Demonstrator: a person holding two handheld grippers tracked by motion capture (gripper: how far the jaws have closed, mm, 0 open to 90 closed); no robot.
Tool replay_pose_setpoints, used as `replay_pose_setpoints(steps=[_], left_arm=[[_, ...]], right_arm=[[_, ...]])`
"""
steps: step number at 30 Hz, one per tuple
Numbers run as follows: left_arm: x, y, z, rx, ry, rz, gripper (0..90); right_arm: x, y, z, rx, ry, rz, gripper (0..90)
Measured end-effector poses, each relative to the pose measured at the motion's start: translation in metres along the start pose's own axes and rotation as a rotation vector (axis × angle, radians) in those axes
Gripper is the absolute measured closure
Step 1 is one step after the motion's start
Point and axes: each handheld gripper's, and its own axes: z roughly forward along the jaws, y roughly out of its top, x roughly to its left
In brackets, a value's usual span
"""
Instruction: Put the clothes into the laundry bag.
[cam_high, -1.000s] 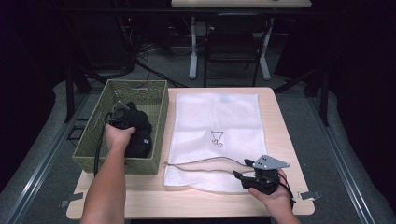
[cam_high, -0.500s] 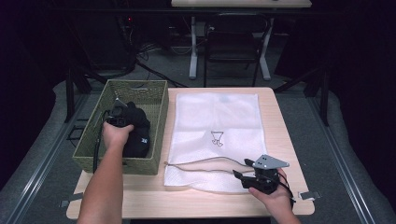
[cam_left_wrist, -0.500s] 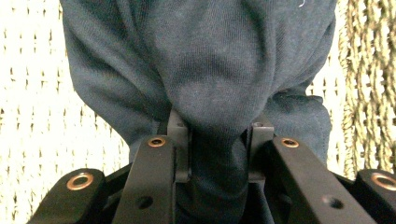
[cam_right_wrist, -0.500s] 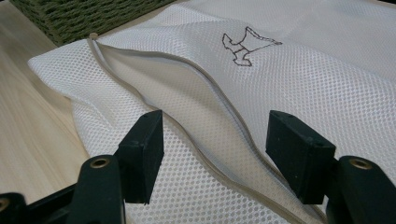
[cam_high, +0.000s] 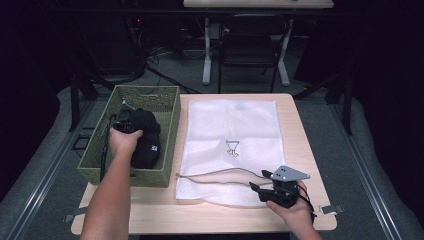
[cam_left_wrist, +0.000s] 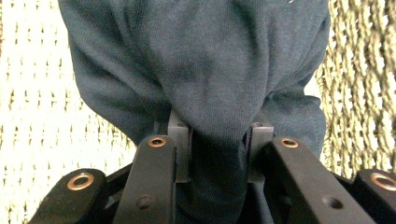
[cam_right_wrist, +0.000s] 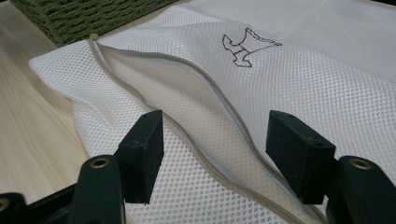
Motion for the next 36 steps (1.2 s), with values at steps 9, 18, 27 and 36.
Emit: replay_pose_setpoints(steps=[9, 18, 27, 36], left_arm=[[0.005, 0.001, -0.013, -0.027, -0.007, 0.001, 71.7], [0.005, 0.007, -0.029, -0.060, -0.020, 0.007, 71.6], [0.009, 0.006, -0.036, -0.072, -0.018, -0.005, 71.6], [0.013, 0.009, -0.046, -0.084, 0.000, 0.006, 71.7]], right_arm=[[0.001, 0.001, 0.000, -0.004, 0.005, -0.001, 37.2], [0.002, 0.001, 0.000, -0.006, 0.007, -0.008, 37.3], [0.002, 0.001, 0.000, -0.006, 0.005, -0.009, 37.3], [0.002, 0.001, 0.001, -0.006, 0.007, -0.011, 37.3]])
